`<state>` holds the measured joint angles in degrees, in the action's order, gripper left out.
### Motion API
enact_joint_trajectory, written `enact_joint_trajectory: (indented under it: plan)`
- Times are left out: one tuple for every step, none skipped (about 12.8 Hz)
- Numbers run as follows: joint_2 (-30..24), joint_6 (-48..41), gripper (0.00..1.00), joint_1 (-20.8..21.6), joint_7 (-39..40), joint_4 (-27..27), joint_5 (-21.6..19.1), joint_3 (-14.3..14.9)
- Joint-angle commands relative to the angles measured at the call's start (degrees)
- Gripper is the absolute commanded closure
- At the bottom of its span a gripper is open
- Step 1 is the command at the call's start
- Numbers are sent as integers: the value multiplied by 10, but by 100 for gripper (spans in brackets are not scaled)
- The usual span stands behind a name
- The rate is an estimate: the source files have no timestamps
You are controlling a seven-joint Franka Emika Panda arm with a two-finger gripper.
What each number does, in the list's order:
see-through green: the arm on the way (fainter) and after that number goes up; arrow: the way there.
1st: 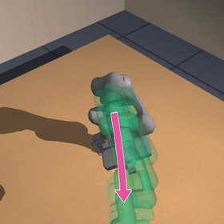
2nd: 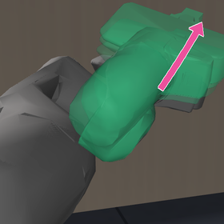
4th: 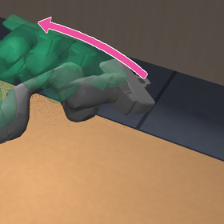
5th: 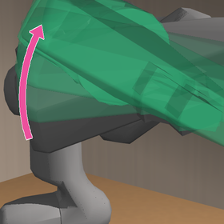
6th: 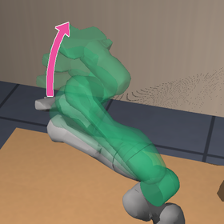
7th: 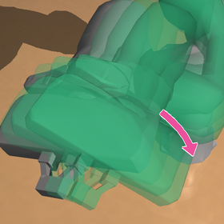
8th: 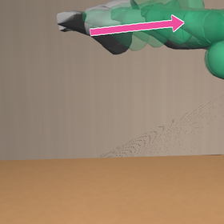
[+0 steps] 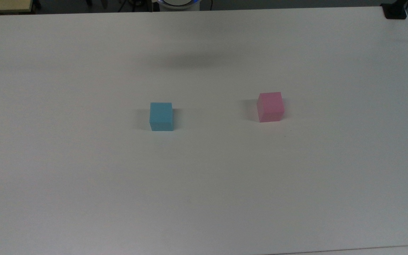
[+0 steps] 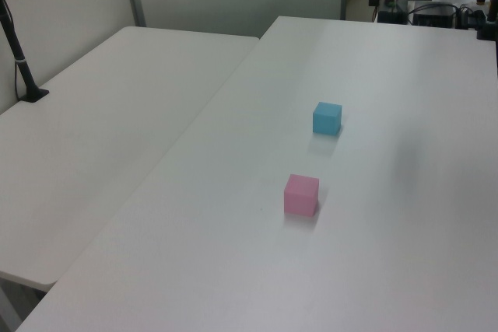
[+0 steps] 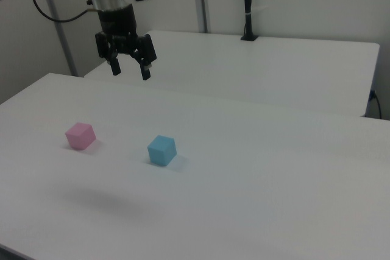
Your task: Put blue cube on pink cube
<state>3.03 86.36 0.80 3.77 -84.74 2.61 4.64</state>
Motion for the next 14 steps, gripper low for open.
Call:
enact_joint_trajectory:
  plan:
    - [-7, -10, 0, 3, 4, -5, 2, 3]
    - [-7, -10, 0, 3, 4, -5, 2, 3]
    - [-7, -9, 0, 3, 4, -5, 1, 3]
    - [-7, -8, 0, 3, 4, -5, 2, 3]
    - [-7, -8, 0, 3, 3, -5, 1, 3]
    - [-7, -9, 0, 3, 3, -5, 1, 3]
    - [-7, -10, 0, 3, 3, -4, -1, 3]
    - [-7, -9, 0, 2, 3, -5, -1, 3]
    - [-7, -9, 0, 2, 3, -4, -2, 4]
    - [-7, -8, 0, 2, 3, -4, -2, 4]
    - [-7, -8, 0, 3, 3, -4, -2, 4]
    - [-6, -4, 0, 1, 5, -4, -5, 5]
    - [-5, 6, 0, 1, 4, -5, -7, 5]
    - [-4, 20, 0, 2, 2, -12, -8, 5]
